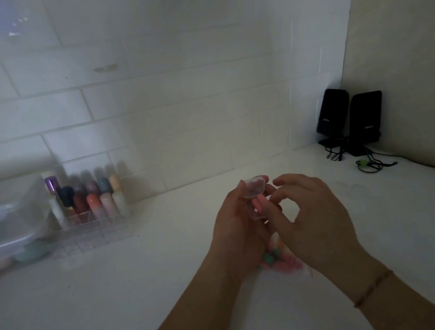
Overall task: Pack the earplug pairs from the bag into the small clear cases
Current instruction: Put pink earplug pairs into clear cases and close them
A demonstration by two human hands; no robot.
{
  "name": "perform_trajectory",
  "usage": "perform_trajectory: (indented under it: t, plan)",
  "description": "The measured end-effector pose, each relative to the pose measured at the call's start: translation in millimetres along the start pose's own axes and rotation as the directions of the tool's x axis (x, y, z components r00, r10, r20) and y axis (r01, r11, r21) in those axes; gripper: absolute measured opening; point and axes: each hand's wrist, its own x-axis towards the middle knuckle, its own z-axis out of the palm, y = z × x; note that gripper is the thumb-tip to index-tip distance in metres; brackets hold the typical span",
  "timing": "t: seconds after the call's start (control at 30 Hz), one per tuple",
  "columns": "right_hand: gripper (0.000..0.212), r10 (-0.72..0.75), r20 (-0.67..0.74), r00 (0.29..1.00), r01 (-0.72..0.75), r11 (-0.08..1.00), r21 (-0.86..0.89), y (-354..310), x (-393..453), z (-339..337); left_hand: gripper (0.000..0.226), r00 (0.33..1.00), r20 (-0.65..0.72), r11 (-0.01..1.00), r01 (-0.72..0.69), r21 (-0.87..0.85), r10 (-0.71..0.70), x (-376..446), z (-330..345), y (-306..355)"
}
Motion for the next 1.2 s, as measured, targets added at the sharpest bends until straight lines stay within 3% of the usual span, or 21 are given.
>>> perform_trajectory:
  t: [0.1, 0.17, 0.3, 0.4, 0.67, 0.77, 0.83, 0.97, 1.1, 1.2]
  plan:
    - [0.021, 0.033, -0.086, 0.996, -0.015, 0.979, 0.202, -1.3, 1.9, -0.7, 0.034, 0.999, 0.019, 0.978, 0.035, -0.206, -0.032, -1.8, -4.3, 2.6]
    - [0.02, 0.046, -0.113, 0.993, -0.018, 0.972, 0.236, -3.7, 1.8, -0.7, 0.035, 0.999, 0.03, 0.969, 0.032, -0.244, -0.026, -1.6, -7.3, 2.3]
    - [0.034, -0.003, -0.056, 0.998, 0.009, 0.995, 0.097, -3.8, -1.1, -1.8, 0.034, 0.998, 0.037, 0.982, 0.048, -0.185, -0.042, -1.5, -5.3, -0.1]
    - [0.022, -0.023, -0.044, 0.999, 0.023, 1.0, 0.002, -2.1, -1.8, -1.2, 0.033, 0.997, 0.062, 0.985, 0.05, -0.165, -0.04, -1.6, -2.2, -1.1]
    - [0.031, -0.036, -0.009, 0.999, 0.036, 0.999, 0.039, 3.8, 0.0, -0.9, 0.037, 0.999, 0.031, 0.992, 0.042, -0.12, -0.039, -0.9, -0.6, -0.1]
    - [0.034, -0.006, -0.082, 0.997, 0.014, 0.995, 0.095, 5.9, 1.9, -2.0, 0.031, 1.0, 0.007, 0.997, 0.002, 0.071, -0.002, 0.4, -1.7, 2.2]
    - [0.027, 0.042, -0.117, 0.992, -0.022, 0.986, 0.164, 8.0, 2.9, -2.9, 0.047, 0.998, 0.004, 0.97, -0.056, 0.238, 0.056, 1.3, -5.4, 4.3]
    - [0.022, 0.131, -0.043, 0.99, -0.117, 0.966, 0.232, 13.0, 3.9, -3.1, 0.058, 0.959, 0.127, 0.674, -0.268, 0.688, 0.252, -2.8, -13.3, 7.4]
    - [0.02, 0.083, 0.095, 0.992, -0.097, 0.985, 0.145, 15.4, 2.4, -1.3, 0.059, 0.934, 0.26, 0.565, -0.355, 0.745, 0.245, -5.4, -12.9, 3.6]
    - [0.018, 0.025, 0.151, 0.988, -0.046, 0.989, 0.139, 16.8, 4.1, -3.9, 0.059, 0.925, 0.282, 0.515, -0.377, 0.77, 0.256, -5.0, -11.7, 0.7]
